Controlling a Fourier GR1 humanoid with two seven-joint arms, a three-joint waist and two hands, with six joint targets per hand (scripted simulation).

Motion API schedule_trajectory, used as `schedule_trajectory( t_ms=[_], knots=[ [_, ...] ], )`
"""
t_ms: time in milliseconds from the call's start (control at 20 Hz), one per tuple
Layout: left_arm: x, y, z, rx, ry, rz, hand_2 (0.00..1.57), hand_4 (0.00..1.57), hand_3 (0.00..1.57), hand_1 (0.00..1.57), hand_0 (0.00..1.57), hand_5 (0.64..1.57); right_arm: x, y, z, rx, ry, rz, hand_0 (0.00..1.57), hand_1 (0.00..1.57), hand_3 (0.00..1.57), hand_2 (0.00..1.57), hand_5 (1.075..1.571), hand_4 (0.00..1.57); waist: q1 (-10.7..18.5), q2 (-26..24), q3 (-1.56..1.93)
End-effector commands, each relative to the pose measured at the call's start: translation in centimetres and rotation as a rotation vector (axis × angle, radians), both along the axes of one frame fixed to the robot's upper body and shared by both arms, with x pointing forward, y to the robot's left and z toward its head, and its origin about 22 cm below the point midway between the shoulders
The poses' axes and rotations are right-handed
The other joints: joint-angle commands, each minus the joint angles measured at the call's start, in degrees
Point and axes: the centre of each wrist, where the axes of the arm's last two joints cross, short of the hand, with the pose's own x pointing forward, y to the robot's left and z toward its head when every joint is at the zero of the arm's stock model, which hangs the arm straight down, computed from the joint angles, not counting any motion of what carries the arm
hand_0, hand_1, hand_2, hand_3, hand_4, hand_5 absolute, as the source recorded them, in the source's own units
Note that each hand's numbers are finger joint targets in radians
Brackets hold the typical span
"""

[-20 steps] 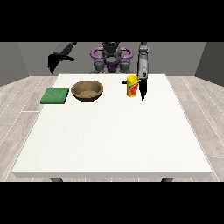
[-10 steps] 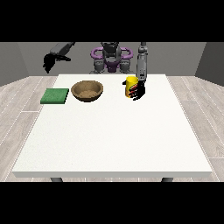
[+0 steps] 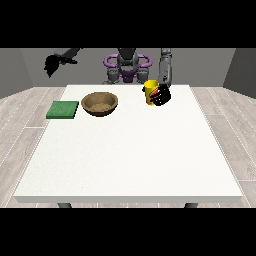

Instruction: Pick the cup and pour the ball into the bowl, then pick the bowl and place it on the pad

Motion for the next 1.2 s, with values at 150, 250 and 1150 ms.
schedule_trajectory(
  t_ms=[150,250,1150],
  knots=[
    [4.8,8.6,8.8,0.363,0.119,0.103,1.57,1.57,1.57,1.45,1.45,1.291,-1.9,-0.1,-3.9,0.014,0.141,-0.031,0.00,0.00,0.00,0.00,1.569,0.00,2.8,-8.4,0.01],
    [7.1,4.1,10.5,0.408,0.081,0.102,1.57,1.57,1.57,1.46,1.46,1.282,0.1,-1.4,-2.2,0.033,0.088,-0.052,0.00,0.00,0.00,0.00,1.568,0.00,2.6,-4.8,-0.13],
    [9.5,-9.2,13.8,0.912,0.031,0.173,1.57,1.57,1.57,1.56,1.56,1.207,0.0,-2.6,-3.8,0.050,0.141,-0.020,0.00,0.00,0.00,0.00,1.570,0.00,1.6,-9.0,-0.18]
  ],
)
